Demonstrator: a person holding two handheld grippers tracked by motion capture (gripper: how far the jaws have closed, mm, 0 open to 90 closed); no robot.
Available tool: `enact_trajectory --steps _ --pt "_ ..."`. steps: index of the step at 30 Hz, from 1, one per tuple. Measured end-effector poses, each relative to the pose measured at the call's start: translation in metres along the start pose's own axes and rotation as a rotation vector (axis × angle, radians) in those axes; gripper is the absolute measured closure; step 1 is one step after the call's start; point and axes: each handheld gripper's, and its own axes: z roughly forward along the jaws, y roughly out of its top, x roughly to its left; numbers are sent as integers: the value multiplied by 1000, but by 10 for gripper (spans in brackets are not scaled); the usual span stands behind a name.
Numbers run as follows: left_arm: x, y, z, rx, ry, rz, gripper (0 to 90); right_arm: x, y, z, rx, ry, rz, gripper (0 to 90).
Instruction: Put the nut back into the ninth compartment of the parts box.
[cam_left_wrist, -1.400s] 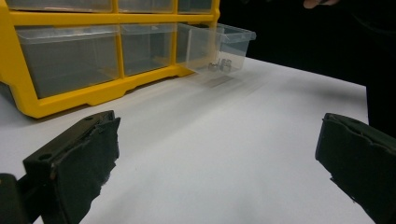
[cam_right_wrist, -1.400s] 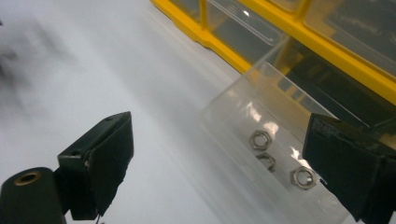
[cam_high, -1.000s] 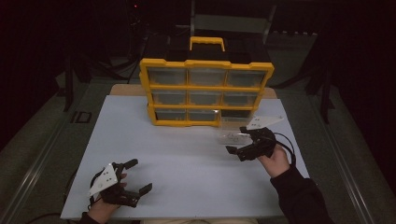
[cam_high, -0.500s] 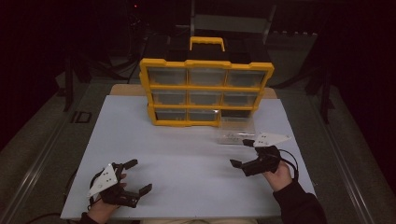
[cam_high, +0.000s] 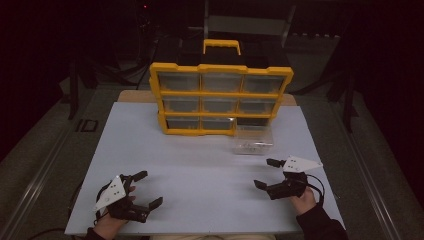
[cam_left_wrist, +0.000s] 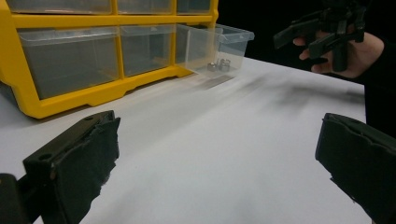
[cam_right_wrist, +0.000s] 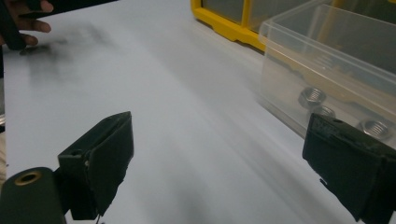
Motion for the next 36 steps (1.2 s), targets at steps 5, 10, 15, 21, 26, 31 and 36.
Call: enact_trajectory --steps 5,10,15,21,26,31,36 --pt "0 0 0 -1 -2 0 0 -3 -14 -1 -10 9 -5 92" --pt "0 0 0 0 -3 -1 0 -6 -26 -1 -19 33 -36 92" --pt "0 0 0 1 -4 -2 0 -7 -30 -3 -19 28 -76 92" --pt "0 0 0 1 -8 -4 0 -3 -32 -2 10 -5 -113 92" --pt "0 -1 0 4 -14 -1 0 -1 -31 -1 7 -10 -143 92" --pt "0 -1 0 4 -13 -1 0 -1 -31 -1 -4 -18 -144 92" --pt "0 -1 1 6 -12 2 0 0 -30 1 13 -44 -164 92"
